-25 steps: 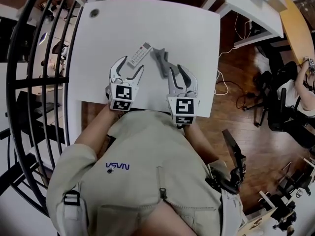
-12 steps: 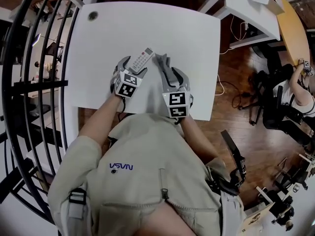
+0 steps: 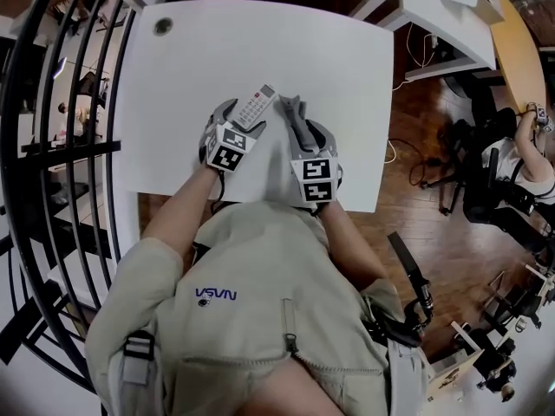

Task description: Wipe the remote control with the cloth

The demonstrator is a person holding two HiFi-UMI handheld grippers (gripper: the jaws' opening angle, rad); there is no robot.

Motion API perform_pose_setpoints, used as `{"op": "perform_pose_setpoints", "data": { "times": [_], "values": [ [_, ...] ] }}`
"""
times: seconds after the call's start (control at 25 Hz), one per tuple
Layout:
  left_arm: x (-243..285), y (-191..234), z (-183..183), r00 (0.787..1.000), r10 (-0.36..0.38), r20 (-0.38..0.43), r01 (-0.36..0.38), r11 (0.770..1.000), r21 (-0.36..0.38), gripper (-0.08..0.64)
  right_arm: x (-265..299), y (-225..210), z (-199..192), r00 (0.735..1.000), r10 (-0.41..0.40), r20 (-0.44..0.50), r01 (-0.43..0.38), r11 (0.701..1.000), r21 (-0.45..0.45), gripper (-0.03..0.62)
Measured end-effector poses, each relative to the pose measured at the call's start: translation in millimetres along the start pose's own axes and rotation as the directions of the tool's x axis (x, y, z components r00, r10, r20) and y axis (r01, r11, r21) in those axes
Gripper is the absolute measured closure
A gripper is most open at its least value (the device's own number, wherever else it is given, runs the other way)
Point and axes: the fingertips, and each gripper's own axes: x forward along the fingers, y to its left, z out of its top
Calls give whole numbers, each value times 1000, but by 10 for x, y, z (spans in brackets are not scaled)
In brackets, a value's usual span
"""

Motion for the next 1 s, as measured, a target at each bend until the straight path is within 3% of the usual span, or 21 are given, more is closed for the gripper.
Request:
{"op": "perform_pose_setpoints", "data": {
  "times": [0.16,0.36,0.48,0.72,1.0],
  "values": [
    [15,-2,5,1000,-12,-4,12,1000,-4,170,26,-26,-61,1000,-8,-13,8,1000,15,446],
    [39,-129,21,997,-74,-38,76,996,51,287,78,-58,-65,1000,-10,-14,10,1000,19,446],
    [63,-137,54,994,-100,-37,102,994,44,301,93,-64,-40,1000,-4,-6,5,1000,20,446],
    [-1,-132,76,996,-78,-51,79,997,19,316,125,-34,-75,1000,1,-23,-1,1000,12,445],
    [-134,-201,187,1000,-26,1,26,1000,17,318,275,-76,-134,998,8,-61,-9,1000,-13,391]
  ]
}}
